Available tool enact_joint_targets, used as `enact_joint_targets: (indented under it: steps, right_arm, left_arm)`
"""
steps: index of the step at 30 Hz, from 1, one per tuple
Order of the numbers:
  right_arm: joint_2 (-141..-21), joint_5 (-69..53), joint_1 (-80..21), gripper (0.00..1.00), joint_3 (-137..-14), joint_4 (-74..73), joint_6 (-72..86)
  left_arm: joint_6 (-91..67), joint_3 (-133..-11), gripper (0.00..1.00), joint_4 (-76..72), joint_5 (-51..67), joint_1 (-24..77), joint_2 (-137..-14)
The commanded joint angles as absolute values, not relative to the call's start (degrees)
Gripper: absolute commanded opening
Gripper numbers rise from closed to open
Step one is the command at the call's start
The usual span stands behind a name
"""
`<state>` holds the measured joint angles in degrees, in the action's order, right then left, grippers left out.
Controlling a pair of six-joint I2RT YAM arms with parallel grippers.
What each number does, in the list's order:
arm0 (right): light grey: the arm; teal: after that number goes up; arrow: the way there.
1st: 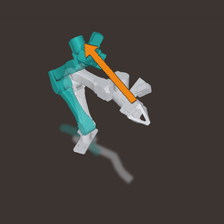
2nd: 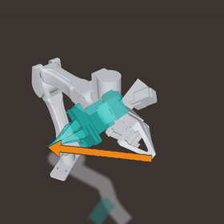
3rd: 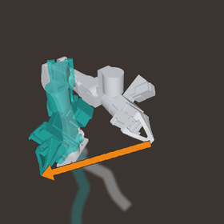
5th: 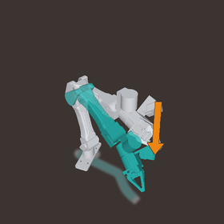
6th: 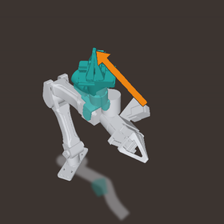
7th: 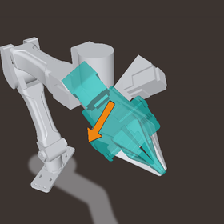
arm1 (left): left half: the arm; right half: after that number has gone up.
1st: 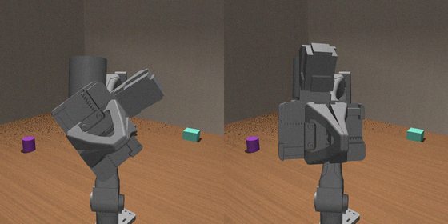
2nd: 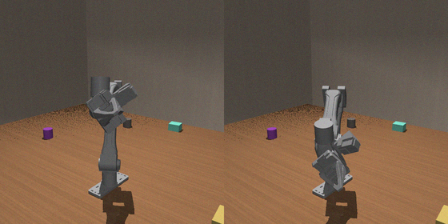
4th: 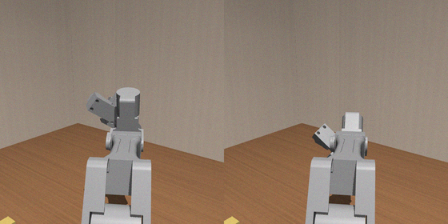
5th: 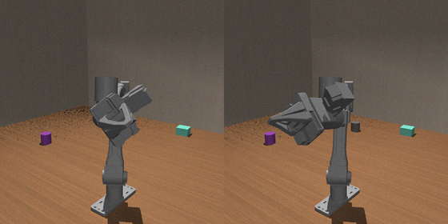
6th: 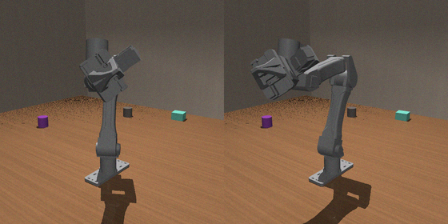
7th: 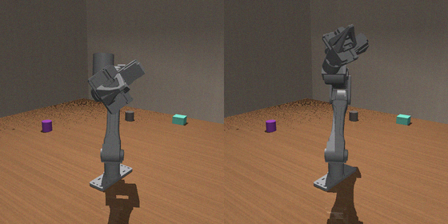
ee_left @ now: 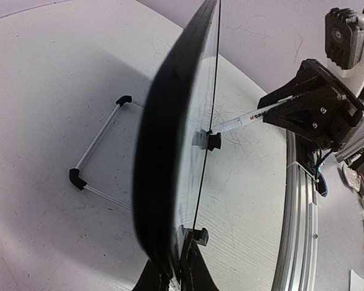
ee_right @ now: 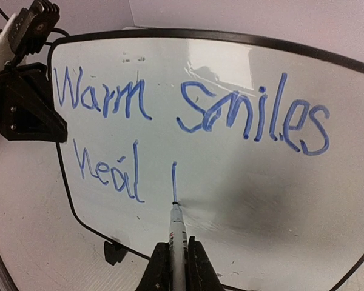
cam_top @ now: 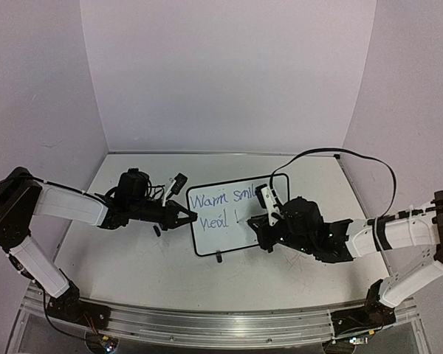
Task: Write a sentence on the whiteboard
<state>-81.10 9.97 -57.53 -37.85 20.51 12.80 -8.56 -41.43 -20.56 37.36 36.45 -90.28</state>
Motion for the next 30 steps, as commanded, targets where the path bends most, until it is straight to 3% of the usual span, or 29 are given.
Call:
enact_joint_targets:
  steps: [1, 30]
  right_arm:
    - [-82.24, 9.61, -57.86, 0.00, -36.80, 21.26, 14.72]
    - [-81.02, 13.91, -56.00, 0.00, -40.69, 24.78, 13.93]
  left_arm:
    - [-5.54, -41.92, 0.00, -17.93, 28.20, 35.86, -90.11]
    - [-5.27, -41.88, 0.00, -17.49, 27.91, 35.87, -89.65]
